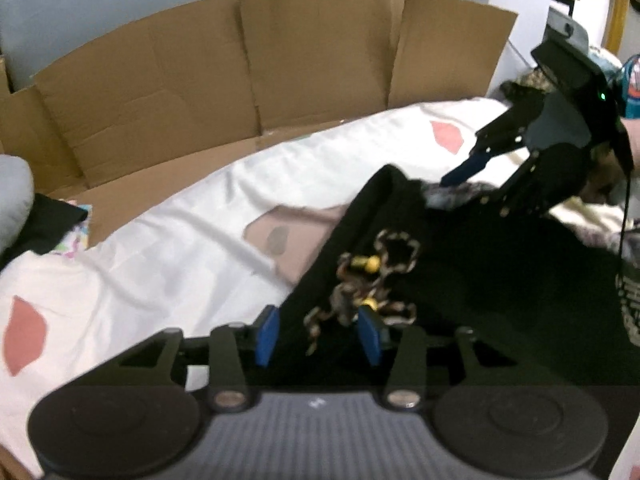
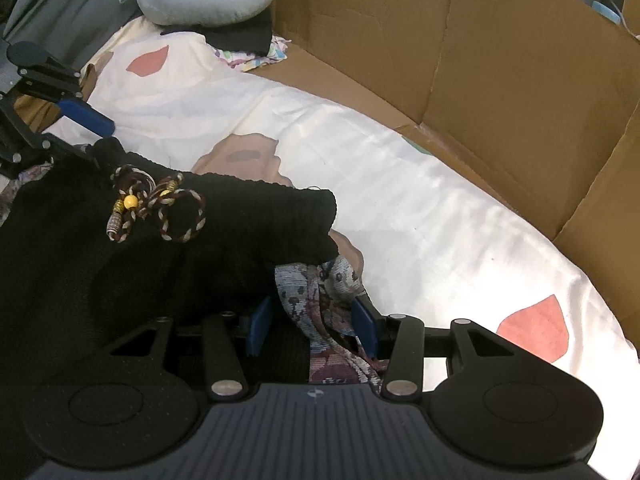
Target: Fold clothes
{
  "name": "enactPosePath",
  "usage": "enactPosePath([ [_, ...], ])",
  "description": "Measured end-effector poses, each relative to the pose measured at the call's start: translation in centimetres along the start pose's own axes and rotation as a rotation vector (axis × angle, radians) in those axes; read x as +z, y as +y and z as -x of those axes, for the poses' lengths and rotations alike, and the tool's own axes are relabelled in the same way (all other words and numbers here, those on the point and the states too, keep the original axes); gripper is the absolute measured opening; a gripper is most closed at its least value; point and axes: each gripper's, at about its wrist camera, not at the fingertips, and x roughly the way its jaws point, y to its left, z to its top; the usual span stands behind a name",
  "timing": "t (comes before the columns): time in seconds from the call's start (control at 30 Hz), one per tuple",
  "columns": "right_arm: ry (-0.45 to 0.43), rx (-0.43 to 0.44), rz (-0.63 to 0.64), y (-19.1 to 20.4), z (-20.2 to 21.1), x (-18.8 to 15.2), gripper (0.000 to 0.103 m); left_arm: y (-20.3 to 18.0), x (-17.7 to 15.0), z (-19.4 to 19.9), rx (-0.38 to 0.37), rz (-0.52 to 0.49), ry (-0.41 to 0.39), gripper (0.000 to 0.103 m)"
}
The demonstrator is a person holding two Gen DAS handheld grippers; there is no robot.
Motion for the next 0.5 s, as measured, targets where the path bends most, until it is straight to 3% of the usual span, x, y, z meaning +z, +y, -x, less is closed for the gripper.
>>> enactPosePath([
  [0.13, 0.000, 0.004, -0.004, -0.1, 0.0, 0.0, 0.051, -0.7, 0.7, -1.6, -0.021, 0.010, -0.002, 0.049],
  [0.2, 0.000, 0.006, -0.007, -0.1, 0.0, 0.0, 0.051, -1.1, 1.1, -2.5, -0.025, 0.006, 0.000, 0.054],
  [0.23, -0.001, 0.006, -0.008, -0.1, 0.0, 0.0, 0.051, -1.3, 1.3, -3.0, -0.026, 0.004, 0.011, 0.059],
  [0.3, -0.003, 0.006, -0.009, -0.1, 0.1, 0.0, 0.051, -1.4, 1.3, -4.3, -0.032, 0.011, 0.050, 0.059],
  [0.4, -0.011, 0.006, -0.018, -0.1, 0.3, 0.0, 0.051, -1.7, 0.9, -5.5, -0.053, 0.015, 0.080, 0.053],
  [0.5, -0.025, 0.010, -0.033, -0.3, 0.6, -0.1, 0.051, -2.3, 0.7, -5.8, -0.021, -0.028, 0.075, 0.036],
])
